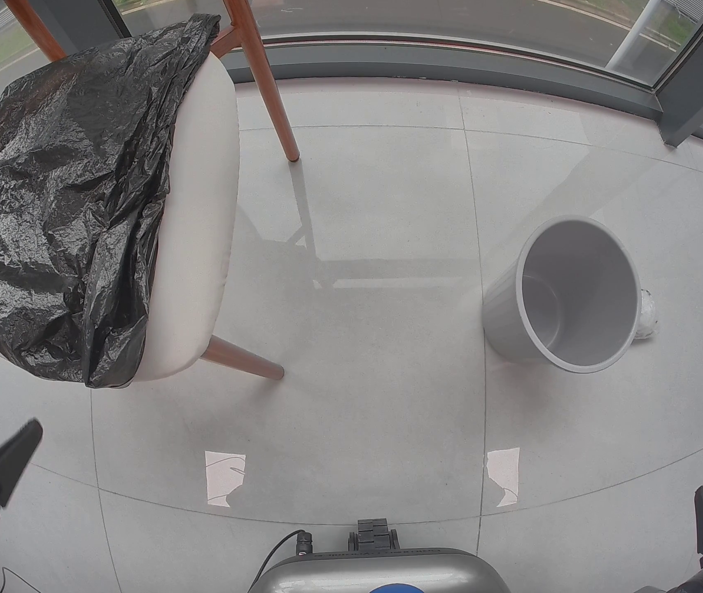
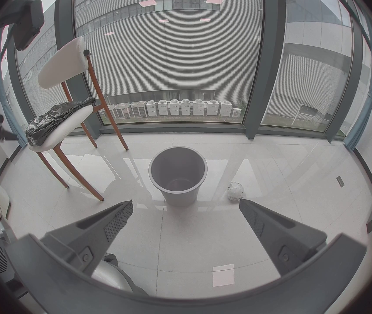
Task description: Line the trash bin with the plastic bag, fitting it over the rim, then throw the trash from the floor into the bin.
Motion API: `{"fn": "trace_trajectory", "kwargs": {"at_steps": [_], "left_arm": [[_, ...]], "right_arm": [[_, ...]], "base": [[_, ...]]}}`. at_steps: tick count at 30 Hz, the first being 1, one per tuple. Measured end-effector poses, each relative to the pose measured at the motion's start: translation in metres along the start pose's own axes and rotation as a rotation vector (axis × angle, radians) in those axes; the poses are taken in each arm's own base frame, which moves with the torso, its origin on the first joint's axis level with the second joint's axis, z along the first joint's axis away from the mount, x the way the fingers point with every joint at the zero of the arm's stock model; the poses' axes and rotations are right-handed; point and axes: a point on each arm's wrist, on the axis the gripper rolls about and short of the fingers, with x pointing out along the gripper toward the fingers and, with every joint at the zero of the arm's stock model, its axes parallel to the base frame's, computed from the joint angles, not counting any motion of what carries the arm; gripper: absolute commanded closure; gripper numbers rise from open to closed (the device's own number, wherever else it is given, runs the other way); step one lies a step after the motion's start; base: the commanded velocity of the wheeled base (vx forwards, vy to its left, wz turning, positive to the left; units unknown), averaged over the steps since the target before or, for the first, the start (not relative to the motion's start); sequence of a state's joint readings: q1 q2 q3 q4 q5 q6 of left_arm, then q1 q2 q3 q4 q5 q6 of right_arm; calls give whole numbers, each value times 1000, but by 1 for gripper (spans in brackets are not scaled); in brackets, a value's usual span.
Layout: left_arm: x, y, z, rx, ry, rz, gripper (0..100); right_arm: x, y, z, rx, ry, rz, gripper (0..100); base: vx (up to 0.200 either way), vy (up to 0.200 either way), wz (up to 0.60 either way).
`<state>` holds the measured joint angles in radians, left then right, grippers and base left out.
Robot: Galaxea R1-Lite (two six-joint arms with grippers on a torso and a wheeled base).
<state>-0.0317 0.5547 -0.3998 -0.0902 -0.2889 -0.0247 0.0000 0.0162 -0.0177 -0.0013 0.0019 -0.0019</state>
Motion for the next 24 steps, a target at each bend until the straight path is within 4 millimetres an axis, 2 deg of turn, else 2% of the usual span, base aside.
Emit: {"fn": "trace_trajectory", "kwargs": {"at_steps": [6,13,17,24], "left_arm": [[33,3,64,-1,-38,-106,0],[66,-1,122,-18,-39,-223,0],[97,-1,134,-34,12,-224,0],[153,2,139,-51,96,-177,0]], "right_arm": [[0,0,0,0,0,0,0],[0,0,0,1,0,0,0],[0,0,0,1,0,0,0],[0,0,0,1,0,-1,0]], "base": [[0,0,0],[0,0,0],[0,0,0],[0,0,0]]}}
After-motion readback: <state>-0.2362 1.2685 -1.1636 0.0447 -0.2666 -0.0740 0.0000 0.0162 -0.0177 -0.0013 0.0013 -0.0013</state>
